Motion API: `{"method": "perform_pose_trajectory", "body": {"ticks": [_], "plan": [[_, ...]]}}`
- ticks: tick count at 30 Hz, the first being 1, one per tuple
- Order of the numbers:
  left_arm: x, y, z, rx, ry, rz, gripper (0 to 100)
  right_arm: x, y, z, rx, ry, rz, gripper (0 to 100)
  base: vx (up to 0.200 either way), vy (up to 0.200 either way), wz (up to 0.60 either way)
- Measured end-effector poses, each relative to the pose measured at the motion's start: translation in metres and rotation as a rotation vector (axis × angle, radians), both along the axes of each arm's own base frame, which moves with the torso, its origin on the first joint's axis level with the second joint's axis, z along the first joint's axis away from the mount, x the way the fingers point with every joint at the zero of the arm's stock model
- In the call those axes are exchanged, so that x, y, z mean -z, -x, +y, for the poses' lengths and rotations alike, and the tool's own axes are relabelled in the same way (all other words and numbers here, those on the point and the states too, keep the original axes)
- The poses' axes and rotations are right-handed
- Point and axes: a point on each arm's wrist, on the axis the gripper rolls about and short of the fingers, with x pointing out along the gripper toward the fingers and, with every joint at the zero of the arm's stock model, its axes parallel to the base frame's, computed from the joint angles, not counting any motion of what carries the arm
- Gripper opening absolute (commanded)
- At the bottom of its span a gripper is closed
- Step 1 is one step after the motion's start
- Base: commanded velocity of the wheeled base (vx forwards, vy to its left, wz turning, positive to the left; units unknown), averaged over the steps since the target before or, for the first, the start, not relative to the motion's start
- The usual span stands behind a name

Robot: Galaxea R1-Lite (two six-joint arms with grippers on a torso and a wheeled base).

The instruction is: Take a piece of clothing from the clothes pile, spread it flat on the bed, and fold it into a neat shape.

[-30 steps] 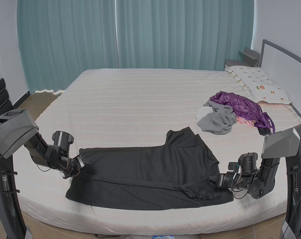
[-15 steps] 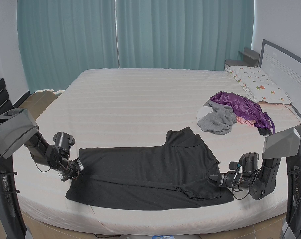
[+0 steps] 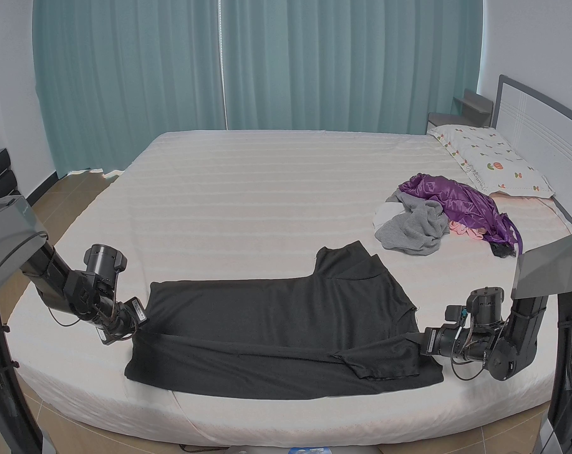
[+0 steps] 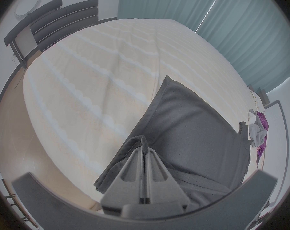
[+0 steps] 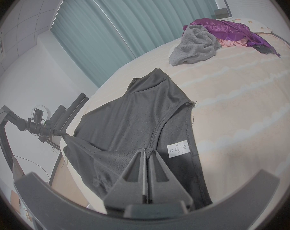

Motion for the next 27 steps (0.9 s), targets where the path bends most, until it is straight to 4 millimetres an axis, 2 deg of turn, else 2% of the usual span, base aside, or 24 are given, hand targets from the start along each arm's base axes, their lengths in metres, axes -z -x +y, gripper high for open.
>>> {"method": "perform_pose_trajectory", "body": {"ticks": [6,14,27], "plan": [[-0.009,0.018,0.006,-0.014,0.006,0.000,0,-0.015,0.014,-0.004,0.000,-0.031,0.006,0,0.000,0.000,0.00],[-0.022,0.042,0.010,-0.021,0.009,-0.008,0,-0.034,0.030,-0.009,0.013,-0.072,-0.083,0,0.000,0.000,0.00],[-0.034,0.074,0.007,-0.007,0.018,-0.009,0,-0.050,0.063,-0.022,0.012,-0.132,-0.056,0,0.000,0.000,0.00]]}}
